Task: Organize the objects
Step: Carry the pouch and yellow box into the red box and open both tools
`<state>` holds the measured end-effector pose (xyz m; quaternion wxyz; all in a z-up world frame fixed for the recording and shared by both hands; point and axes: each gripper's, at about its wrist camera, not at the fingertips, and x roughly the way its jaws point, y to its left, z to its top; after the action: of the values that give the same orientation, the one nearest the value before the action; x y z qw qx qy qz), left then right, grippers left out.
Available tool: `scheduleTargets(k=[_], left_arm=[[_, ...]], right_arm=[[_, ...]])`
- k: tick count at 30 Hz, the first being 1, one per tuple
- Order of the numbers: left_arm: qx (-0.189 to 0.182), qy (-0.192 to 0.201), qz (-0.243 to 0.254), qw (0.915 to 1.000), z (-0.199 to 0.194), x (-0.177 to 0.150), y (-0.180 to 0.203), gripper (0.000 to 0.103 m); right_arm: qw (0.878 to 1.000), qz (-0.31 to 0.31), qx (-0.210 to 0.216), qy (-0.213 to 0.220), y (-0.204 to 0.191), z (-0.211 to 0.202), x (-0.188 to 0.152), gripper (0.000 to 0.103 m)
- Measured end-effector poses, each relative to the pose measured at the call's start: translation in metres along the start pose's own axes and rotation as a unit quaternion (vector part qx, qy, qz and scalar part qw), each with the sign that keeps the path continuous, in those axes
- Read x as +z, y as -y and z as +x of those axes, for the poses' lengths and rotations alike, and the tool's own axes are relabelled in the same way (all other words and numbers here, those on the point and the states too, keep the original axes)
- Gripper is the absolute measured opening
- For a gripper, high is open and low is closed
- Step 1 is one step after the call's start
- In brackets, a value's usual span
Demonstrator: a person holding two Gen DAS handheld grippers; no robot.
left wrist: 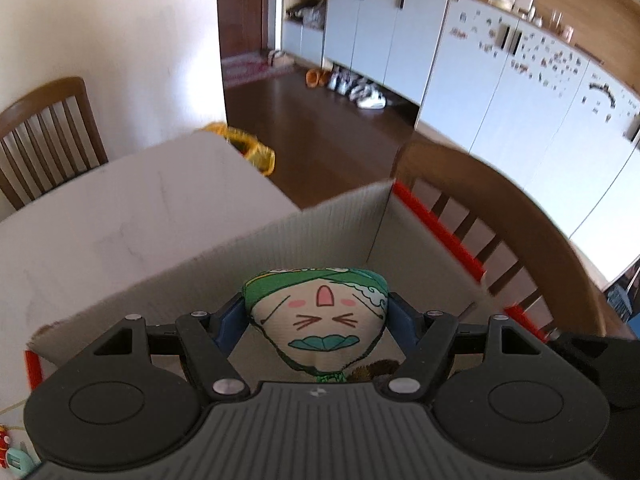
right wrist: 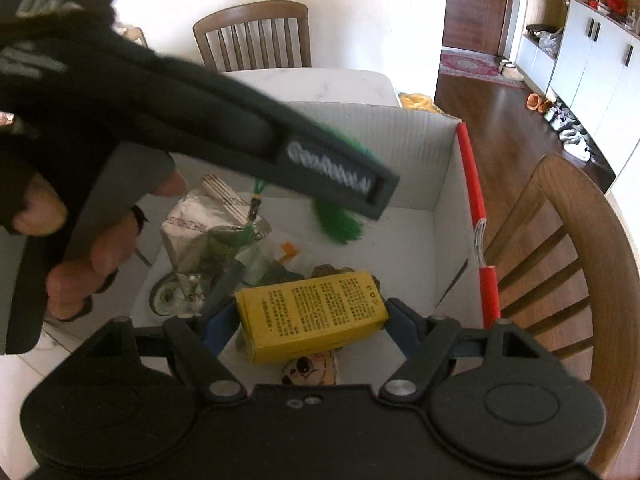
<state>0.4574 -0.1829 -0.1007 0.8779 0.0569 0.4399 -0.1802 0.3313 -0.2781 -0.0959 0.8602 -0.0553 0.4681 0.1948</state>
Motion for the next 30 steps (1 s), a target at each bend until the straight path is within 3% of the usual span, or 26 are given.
scheduleTargets(k=[14, 30], left_arm=[[0.016, -0.078, -0.008, 0.9968, 0.028, -0.018, -0.015, 0.076], [0.03, -0.041, -0.045, 0.9977, -0.012, -0.027, -0.028, 0.083]], right_arm=[[1.0, -0.011, 0.011, -0.012, -0.005, 0.005, 0.003, 0.078], [1.0, -0.006, 0.016, 0.019, 0.001, -0.022, 0.002, 0.086]])
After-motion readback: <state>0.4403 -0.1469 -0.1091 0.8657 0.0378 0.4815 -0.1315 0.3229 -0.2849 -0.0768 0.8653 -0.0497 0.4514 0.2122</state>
